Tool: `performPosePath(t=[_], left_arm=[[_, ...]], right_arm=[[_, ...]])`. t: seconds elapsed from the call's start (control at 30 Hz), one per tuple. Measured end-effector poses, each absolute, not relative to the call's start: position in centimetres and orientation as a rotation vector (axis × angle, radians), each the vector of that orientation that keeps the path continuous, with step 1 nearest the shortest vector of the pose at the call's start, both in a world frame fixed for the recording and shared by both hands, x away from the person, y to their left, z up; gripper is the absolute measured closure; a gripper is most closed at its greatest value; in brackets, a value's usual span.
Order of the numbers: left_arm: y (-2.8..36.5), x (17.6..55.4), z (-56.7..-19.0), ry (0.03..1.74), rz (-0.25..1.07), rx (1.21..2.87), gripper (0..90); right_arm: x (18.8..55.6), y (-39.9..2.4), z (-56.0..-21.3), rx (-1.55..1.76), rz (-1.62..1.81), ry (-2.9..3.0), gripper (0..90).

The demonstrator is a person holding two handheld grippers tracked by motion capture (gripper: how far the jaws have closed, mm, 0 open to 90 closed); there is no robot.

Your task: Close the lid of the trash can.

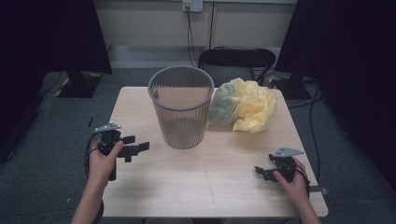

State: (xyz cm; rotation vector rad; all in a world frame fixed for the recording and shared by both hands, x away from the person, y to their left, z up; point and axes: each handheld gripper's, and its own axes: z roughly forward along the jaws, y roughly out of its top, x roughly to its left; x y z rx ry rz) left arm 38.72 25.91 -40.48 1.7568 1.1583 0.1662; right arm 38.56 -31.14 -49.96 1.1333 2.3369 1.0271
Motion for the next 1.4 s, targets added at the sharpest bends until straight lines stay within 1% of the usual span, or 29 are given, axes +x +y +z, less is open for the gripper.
performPosePath(t=[0.73,1.4], left_arm=[[26.6,38.1,-42.1,1.169,0.159,1.758,15.9],[27.0,37.4,-43.0,1.161,0.164,1.798,15.9]], right_arm=[[38.6,-31.1,-50.0,1.133,1.027,2.337,14.4],[38.6,-31.1,-50.0,1.133,1.027,2.336,14.4]])
